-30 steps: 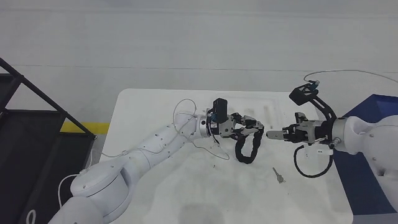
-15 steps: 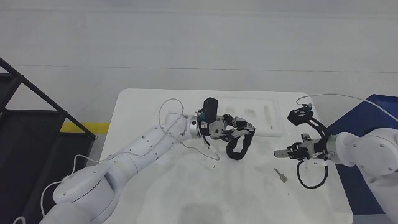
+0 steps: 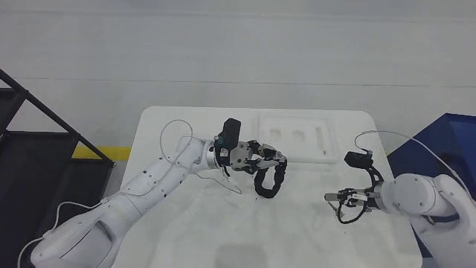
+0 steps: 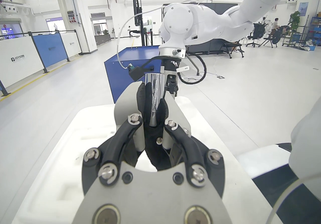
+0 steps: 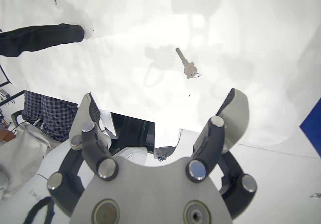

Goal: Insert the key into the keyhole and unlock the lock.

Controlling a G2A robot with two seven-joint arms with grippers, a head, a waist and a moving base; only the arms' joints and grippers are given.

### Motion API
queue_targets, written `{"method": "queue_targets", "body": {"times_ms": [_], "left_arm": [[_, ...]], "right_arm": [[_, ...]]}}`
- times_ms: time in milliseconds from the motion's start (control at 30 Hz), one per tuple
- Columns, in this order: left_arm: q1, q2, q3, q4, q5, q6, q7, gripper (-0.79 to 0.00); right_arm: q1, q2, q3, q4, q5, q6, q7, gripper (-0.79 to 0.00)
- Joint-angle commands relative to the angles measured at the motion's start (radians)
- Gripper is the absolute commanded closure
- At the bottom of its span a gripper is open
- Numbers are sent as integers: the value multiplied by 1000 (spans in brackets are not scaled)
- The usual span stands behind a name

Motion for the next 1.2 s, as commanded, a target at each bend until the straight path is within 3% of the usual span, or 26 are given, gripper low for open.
{"method": "queue_targets", "body": {"times_ms": [0,300,500,567,767,1167], "left_arm": [[27,17,-29,-23,0,-4,-4,0],[31,20,-33,-26,0,-5,-5,0],[31,20,-33,-26,0,-5,-5,0],[31,20,-33,-26,0,-5,-5,0],[31,20,-33,-26,0,-5,-5,0],[31,20,-33,-26,0,-5,-5,0]], "right_arm": [[-22,-2,0,1,19,34,-17,-785],[-103,-9,0,19,68,116,-108,-785],[-105,-18,-24,64,89,116,-166,-739],[-96,-22,-38,84,88,121,-184,-628],[-61,-35,-93,130,92,120,-191,-416],[-15,-50,-133,203,78,145,-239,-363]]}}
